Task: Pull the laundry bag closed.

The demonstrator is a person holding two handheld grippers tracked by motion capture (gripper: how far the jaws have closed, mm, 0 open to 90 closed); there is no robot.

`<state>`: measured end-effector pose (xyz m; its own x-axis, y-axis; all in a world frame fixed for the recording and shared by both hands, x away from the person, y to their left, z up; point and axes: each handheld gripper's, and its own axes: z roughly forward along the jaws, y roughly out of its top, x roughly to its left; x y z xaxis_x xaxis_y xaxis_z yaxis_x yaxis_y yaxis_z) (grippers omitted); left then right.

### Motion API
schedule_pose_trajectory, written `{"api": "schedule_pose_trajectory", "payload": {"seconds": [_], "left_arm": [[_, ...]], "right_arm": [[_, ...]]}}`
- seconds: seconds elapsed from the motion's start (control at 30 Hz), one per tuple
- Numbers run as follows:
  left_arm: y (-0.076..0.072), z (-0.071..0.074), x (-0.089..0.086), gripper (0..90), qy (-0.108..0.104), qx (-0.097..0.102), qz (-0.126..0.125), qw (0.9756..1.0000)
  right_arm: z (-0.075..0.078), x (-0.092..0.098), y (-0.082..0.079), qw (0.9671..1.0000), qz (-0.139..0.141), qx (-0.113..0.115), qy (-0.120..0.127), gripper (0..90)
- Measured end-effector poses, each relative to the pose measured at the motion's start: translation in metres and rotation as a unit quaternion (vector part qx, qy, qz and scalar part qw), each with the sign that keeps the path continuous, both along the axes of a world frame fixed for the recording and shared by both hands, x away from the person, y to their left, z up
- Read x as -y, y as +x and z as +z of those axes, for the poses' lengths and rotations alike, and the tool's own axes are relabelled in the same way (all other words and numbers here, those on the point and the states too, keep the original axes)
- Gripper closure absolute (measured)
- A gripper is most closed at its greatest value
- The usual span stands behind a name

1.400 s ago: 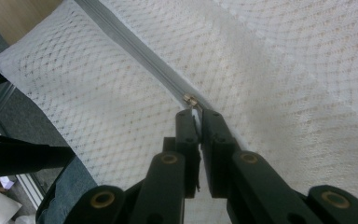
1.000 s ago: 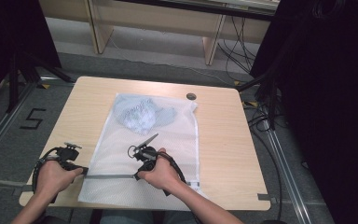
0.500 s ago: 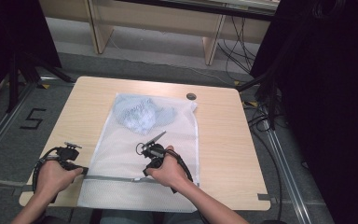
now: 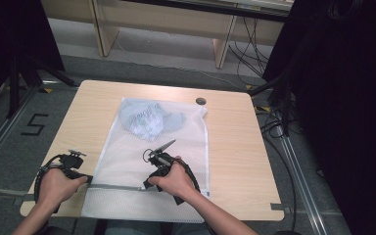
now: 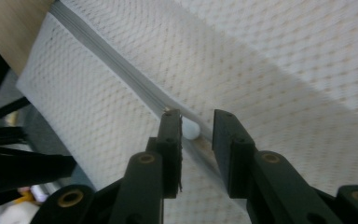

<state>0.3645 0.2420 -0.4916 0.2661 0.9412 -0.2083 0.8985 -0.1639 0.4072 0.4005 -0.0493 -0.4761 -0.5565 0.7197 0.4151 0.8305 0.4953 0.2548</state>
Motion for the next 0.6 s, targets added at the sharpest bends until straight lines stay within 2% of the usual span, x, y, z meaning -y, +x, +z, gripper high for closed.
{"api": "schedule_pose_trajectory", "payload": {"seconds": [0.07,0.1,0.13,0.17,0.2,0.23,0.27,0.37,0.43,0.47,0.53,0.57,0.6], "left_arm": [[0.0,0.0,0.0,89.3,0.001,-0.001,-0.001,1.0],[0.0,0.0,-0.001,89.3,0.001,-0.002,-0.003,1.0],[0.0,0.0,-0.001,89.3,0.001,-0.002,-0.003,1.0],[0.0,0.0,-0.001,89.3,0.003,-0.002,-0.002,1.0],[0.0,0.0,-0.001,89.3,0.0,-0.002,0.0,1.0],[0.0,0.0,0.0,89.3,-0.001,-0.001,0.0,1.0],[0.0,0.0,0.0,89.2,0.0,-0.001,0.0,1.0],[0.0,0.0,-0.001,89.2,0.001,-0.002,-0.002,1.0],[0.0,0.0,0.0,89.2,0.0,-0.001,0.001,1.0],[0.0,0.0,0.0,89.2,0.0,-0.001,0.0,1.0],[0.0,0.0,0.0,89.2,0.0,-0.001,0.0,1.0],[0.0,0.0,0.0,89.2,0.001,-0.001,0.001,1.0],[0.0,0.0,0.0,89.2,0.001,-0.001,0.0,1.0]], "right_arm": [[-0.005,-0.002,0.002,1.0,-0.004,-0.009,0.001,71.6],[-0.005,-0.002,0.002,0.9997,-0.011,-0.019,-0.01,71.0],[-0.009,-0.003,0.004,0.9995,-0.01,-0.03,-0.002,70.3],[-0.011,-0.004,0.005,0.9994,-0.013,-0.033,0.004,69.7],[-0.015,-0.002,0.008,0.9995,0.0,-0.031,0.01,69.4],[-0.012,-0.005,0.006,0.9977,-0.017,-0.063,0.018,69.5],[-0.013,-0.006,0.006,0.998,-0.022,-0.057,0.016,70.5],[-0.012,-0.007,0.008,0.9979,-0.018,-0.06,0.019,74.5],[-0.01,-0.01,0.007,0.9987,-0.018,-0.045,0.017,77.0],[-0.009,-0.01,0.008,0.9991,-0.008,-0.039,0.016,78.0],[-0.007,-0.012,0.006,0.9997,-0.012,-0.02,0.0,80.1],[-0.005,-0.014,0.005,0.9996,-0.01,-0.027,0.004,80.2],[-0.004,-0.014,0.004,0.9997,-0.004,-0.024,0.0,80.8]]}}
